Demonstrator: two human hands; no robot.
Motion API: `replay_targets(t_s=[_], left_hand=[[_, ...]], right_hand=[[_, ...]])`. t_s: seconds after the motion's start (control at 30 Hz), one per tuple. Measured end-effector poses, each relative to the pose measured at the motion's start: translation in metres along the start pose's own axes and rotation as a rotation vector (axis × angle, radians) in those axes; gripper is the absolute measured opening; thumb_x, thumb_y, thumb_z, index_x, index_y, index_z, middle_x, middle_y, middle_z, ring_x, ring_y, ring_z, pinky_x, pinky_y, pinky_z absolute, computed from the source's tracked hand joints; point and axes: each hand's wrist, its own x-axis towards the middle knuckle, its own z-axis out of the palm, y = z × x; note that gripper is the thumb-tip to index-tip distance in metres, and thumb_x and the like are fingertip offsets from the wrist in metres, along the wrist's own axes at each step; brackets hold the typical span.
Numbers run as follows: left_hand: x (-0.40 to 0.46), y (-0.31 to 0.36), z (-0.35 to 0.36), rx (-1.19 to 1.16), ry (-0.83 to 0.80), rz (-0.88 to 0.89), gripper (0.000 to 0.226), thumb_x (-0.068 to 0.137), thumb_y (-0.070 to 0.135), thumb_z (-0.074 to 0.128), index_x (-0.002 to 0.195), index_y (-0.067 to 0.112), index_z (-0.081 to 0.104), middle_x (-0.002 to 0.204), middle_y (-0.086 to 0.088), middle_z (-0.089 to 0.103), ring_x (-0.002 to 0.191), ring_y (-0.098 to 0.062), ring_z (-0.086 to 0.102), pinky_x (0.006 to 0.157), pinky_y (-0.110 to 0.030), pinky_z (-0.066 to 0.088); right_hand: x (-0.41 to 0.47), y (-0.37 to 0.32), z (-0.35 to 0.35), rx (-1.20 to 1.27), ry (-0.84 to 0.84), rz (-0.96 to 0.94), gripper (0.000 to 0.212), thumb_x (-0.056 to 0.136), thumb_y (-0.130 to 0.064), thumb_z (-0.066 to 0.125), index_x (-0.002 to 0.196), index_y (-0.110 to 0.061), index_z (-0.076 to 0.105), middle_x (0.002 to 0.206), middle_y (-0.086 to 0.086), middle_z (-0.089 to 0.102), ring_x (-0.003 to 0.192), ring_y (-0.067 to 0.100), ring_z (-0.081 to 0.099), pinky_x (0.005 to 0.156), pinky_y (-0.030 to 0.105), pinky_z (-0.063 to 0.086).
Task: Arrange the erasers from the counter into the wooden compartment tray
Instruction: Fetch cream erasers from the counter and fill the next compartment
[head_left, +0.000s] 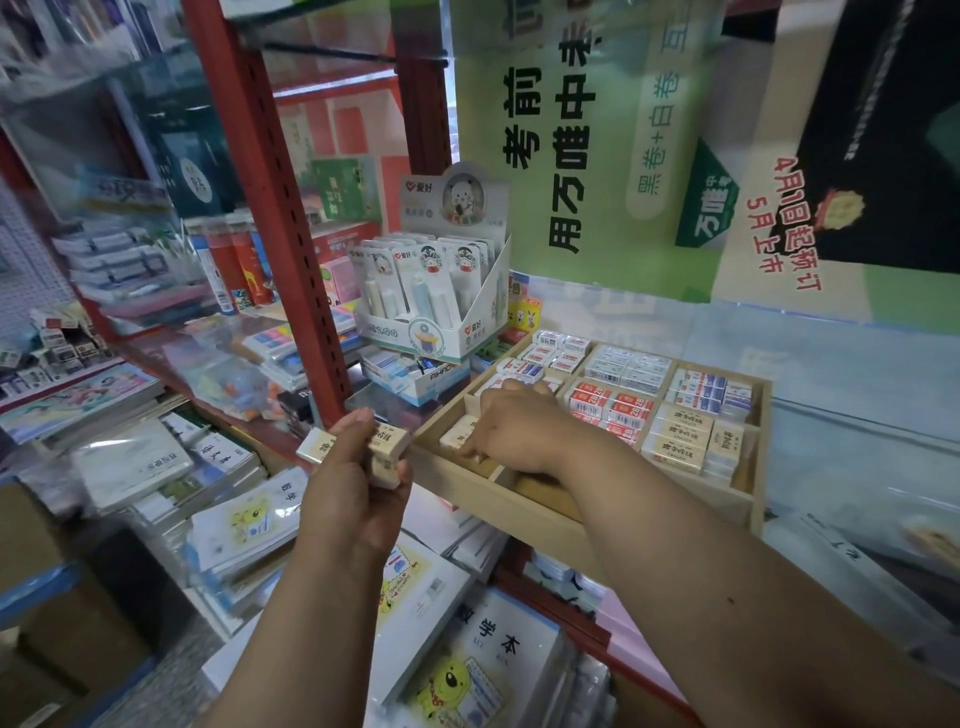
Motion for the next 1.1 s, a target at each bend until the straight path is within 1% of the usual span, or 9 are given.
replay_targets(t_s=[0.17,0.33,0.4,0.47,0.6,0.67,0.83,1.0,1.1], left_hand=[[0.000,-0.002,0.000,0.051,-0.002,-0.026,0.002,0.093,0.022,0.061,0.094,0.022,0.059,0.066,0.000,0.069,0.072,-0.017,0.063,0.046,-0.018,0.043],[0.008,-0.002,0.012,0.190,-0.056,0.024,0.005,0.094,0.023,0.060,0.099,0.023,0.059,0.071,0.000,0.065,0.051,-0.010,0.061,0.041,-0.017,0.042],[0.012,-0.004,0.019,0.230,-0.073,0.045,0.009,0.094,0.024,0.060,0.103,0.022,0.059,0.072,-0.002,0.066,0.050,-0.011,0.062,0.041,-0.018,0.041],[0.014,-0.007,0.025,0.266,-0.094,0.051,0.014,0.094,0.027,0.061,0.105,0.020,0.059,0.071,-0.004,0.065,0.047,-0.012,0.059,0.040,-0.017,0.039],[0.020,-0.008,0.026,0.330,-0.131,0.045,0.025,0.093,0.039,0.060,0.104,0.016,0.060,0.076,-0.006,0.065,0.048,-0.012,0.056,0.040,-0.016,0.036],[0.021,-0.007,0.025,0.368,-0.152,0.021,0.032,0.093,0.045,0.056,0.105,0.016,0.063,0.079,-0.006,0.065,0.051,-0.012,0.056,0.040,-0.017,0.035],[0.022,-0.003,0.019,0.328,-0.085,0.003,0.039,0.093,0.054,0.051,0.104,0.017,0.062,0.087,-0.008,0.061,0.055,-0.013,0.056,0.039,-0.017,0.036],[0.025,0.004,0.005,0.215,-0.043,0.033,0.043,0.094,0.059,0.043,0.092,0.018,0.056,0.060,-0.004,0.059,0.052,-0.015,0.053,0.040,-0.018,0.034],[0.027,0.007,-0.003,0.183,-0.032,0.026,0.044,0.096,0.058,0.042,0.083,0.019,0.058,0.067,-0.004,0.056,0.052,-0.015,0.054,0.044,-0.019,0.034]], right_hand=[[-0.008,-0.004,-0.006,0.068,0.031,-0.036,0.036,0.084,-0.049,0.054,0.109,-0.025,0.063,0.114,-0.002,0.053,0.115,0.020,0.041,0.100,0.041,0.030],[-0.030,-0.014,-0.019,0.810,0.066,-0.289,0.033,0.077,-0.022,0.078,0.107,-0.022,0.065,0.091,-0.007,0.063,0.085,0.008,0.056,0.076,0.022,0.046],[-0.032,-0.016,-0.019,0.908,0.054,-0.324,0.039,0.071,-0.009,0.081,0.103,-0.021,0.062,0.091,-0.005,0.063,0.083,0.008,0.057,0.074,0.019,0.049],[-0.030,-0.018,-0.018,0.921,0.080,-0.337,0.040,0.068,-0.001,0.081,0.097,-0.022,0.063,0.089,-0.003,0.064,0.083,0.010,0.057,0.081,0.027,0.052],[-0.029,-0.016,-0.020,0.902,0.156,-0.327,0.034,0.067,-0.009,0.084,0.089,-0.030,0.070,0.099,0.009,0.070,0.089,0.025,0.065,0.091,0.042,0.053],[-0.028,-0.015,-0.019,0.923,0.184,-0.334,0.028,0.072,-0.008,0.080,0.092,-0.027,0.072,0.101,0.010,0.071,0.089,0.024,0.068,0.090,0.039,0.055],[-0.029,-0.007,-0.029,1.167,0.244,-0.289,0.012,0.081,0.002,0.068,0.090,-0.006,0.069,0.067,0.000,0.071,0.063,0.010,0.067,0.069,0.020,0.057],[-0.030,0.006,-0.028,0.876,0.073,-0.196,0.019,0.080,-0.004,0.071,0.099,-0.008,0.072,0.086,0.007,0.073,0.077,0.014,0.069,0.081,0.026,0.056],[-0.029,0.005,-0.024,0.683,0.048,-0.183,0.022,0.077,-0.007,0.075,0.097,-0.016,0.075,0.088,-0.007,0.071,0.085,0.008,0.065,0.086,0.024,0.051]])
